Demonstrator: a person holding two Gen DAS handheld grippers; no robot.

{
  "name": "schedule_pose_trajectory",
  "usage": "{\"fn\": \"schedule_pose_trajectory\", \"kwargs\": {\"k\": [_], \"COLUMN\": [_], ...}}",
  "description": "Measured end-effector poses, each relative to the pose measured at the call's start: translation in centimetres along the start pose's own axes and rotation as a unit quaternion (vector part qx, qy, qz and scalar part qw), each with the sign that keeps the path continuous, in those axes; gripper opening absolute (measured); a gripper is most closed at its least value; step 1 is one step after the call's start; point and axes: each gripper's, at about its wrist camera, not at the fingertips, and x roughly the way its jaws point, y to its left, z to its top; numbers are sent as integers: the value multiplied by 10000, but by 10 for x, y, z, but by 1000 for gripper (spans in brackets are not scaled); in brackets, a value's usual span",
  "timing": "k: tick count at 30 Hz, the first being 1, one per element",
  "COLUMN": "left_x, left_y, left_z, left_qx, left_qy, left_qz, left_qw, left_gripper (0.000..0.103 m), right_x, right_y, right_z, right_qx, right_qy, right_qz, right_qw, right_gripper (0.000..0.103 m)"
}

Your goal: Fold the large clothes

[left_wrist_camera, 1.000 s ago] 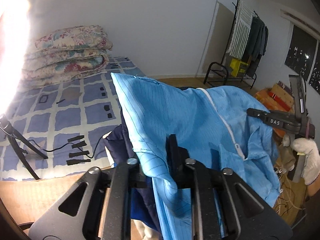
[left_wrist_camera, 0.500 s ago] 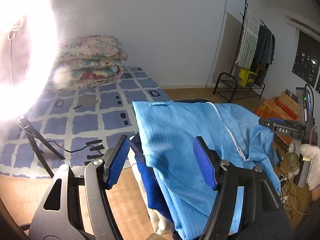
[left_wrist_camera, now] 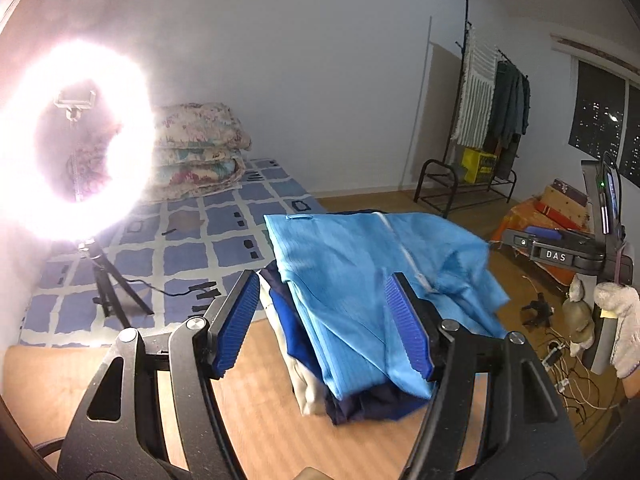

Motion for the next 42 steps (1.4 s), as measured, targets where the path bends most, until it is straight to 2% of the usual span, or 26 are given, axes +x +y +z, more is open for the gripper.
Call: {"fn": "schedule_pose_trajectory", "kwargs": {"k": [3, 10, 13, 15, 16, 17, 21, 23, 28, 33, 39, 42], "left_x": [-44, -136, -176, -200, -212, -221, -256, -270, -298, -314, -313, -310], "left_y": [-6, -10, -8, -8, -9, -8, -13, -16, -27, -33, -39, -43], "left_z": [0, -9, -20, -30, -36, -41, -67, -82, -125, -165, -200, -210], "left_qx": [-21, -78, -174, -136, -94, -59, 82, 102, 208, 45, 9, 162], "left_qy": [-137, -265, -280, -332, -358, -367, -248, -171, -65, 38, 228, 323], "left_qz": [8, -79, -78, -5, 28, 47, 122, 154, 259, 329, 383, 469], "left_qw": [9999, 9996, 9994, 9994, 9993, 9993, 9996, 9997, 9994, 9994, 9990, 9982], "left_gripper": [68, 68, 70, 78, 82, 83, 83, 83, 84, 84, 84, 84], "right_x": [-38, -127, -164, -187, -201, -211, -245, -256, -279, -294, -301, -300], "right_y": [5, 22, 30, 35, 39, 42, 60, 66, 76, 84, 94, 96], "right_z": [-3, -26, -46, -62, -73, -81, -118, -134, -174, -214, -255, -267], "right_qx": [21, 31, 17, 52, 73, 79, -92, -124, -93, -56, -26, -50], "right_qy": [-120, -243, -256, -240, -253, -274, -387, -401, -411, -414, -352, -373], "right_qz": [85, 182, 27, 115, 189, 222, 142, 73, 121, 124, 142, 41], "right_qw": [9999, 9995, 9997, 9996, 9995, 9993, 9991, 9991, 9990, 9991, 9993, 9993], "right_gripper": [63, 71, 77, 79, 83, 87, 94, 100, 101, 101, 101, 101]}}
